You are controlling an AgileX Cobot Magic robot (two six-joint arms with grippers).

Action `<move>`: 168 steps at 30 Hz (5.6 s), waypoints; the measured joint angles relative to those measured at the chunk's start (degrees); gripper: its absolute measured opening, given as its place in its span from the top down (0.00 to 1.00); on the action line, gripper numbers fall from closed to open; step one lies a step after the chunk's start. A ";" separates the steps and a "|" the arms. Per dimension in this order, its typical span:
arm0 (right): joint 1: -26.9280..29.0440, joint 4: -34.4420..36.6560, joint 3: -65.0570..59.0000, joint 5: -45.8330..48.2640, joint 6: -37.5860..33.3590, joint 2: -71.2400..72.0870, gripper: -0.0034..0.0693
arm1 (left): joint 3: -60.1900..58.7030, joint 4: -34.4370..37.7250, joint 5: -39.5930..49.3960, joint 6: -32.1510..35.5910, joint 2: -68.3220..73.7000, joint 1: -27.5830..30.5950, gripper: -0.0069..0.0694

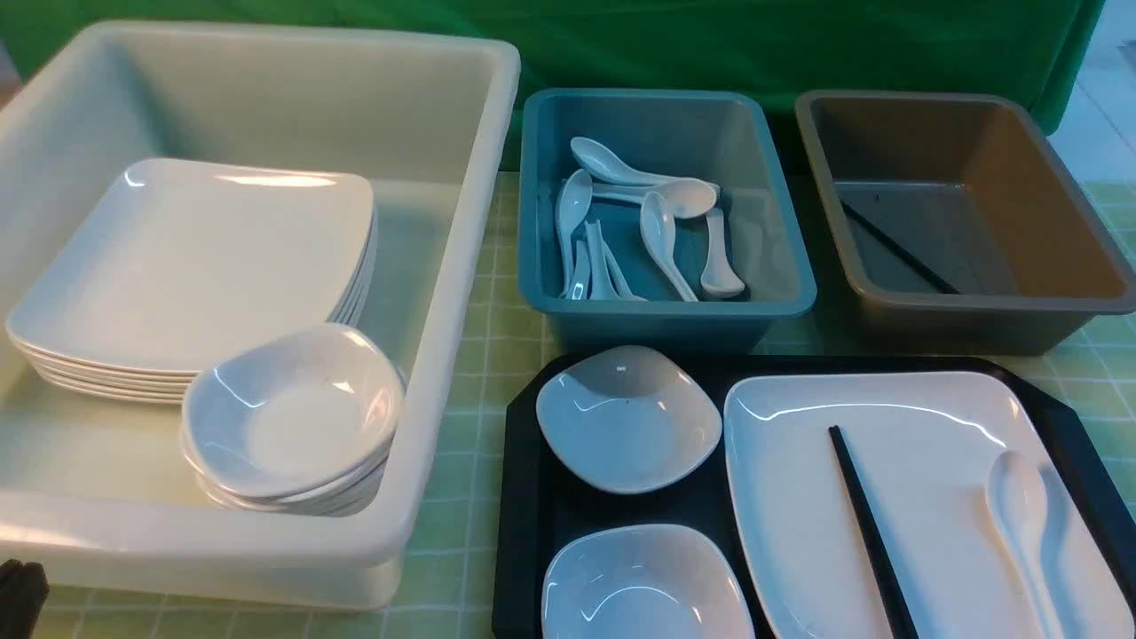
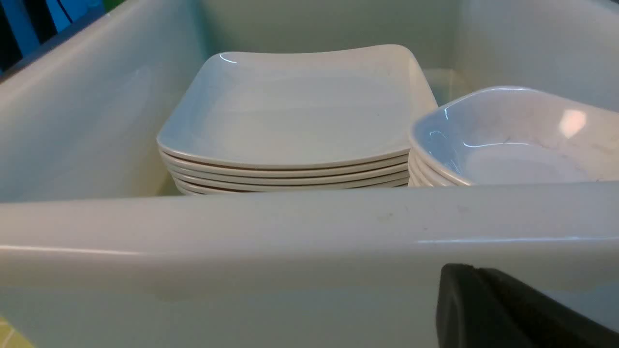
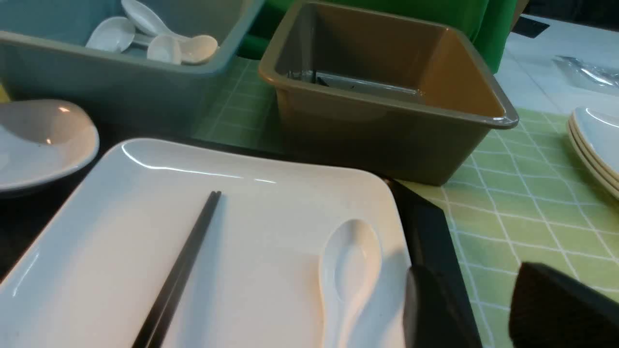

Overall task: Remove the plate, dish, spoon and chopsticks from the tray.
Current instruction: Use the right arm to grab a soup spoon from the plate, then use the right arm to put the soup spoon into the small storage box in the middle, then use the right arm to grab a pair of chopsticks from the plate

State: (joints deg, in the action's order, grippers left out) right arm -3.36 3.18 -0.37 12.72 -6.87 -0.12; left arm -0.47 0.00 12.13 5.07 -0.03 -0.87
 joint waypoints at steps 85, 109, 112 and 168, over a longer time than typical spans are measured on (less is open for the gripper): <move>-3.26 0.42 49.60 39.44 6.27 -87.19 0.39 | 102.65 15.35 49.57 1.46 103.19 -48.21 0.93; -3.26 4.50 59.16 40.52 2.21 -85.71 0.78 | 104.95 11.35 46.50 1.85 105.04 -44.08 0.93; -3.26 10.21 68.76 42.60 -2.79 -85.42 0.78 | 107.66 11.35 46.61 0.96 104.18 -39.63 0.93; -15.44 3.41 53.40 32.31 2.87 -94.58 0.33 | 84.92 11.89 46.19 -2.46 94.05 -47.70 0.93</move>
State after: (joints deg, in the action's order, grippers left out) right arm -18.80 6.59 53.04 45.02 -4.00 -94.69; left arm 84.46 11.89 58.32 2.61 94.02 -48.57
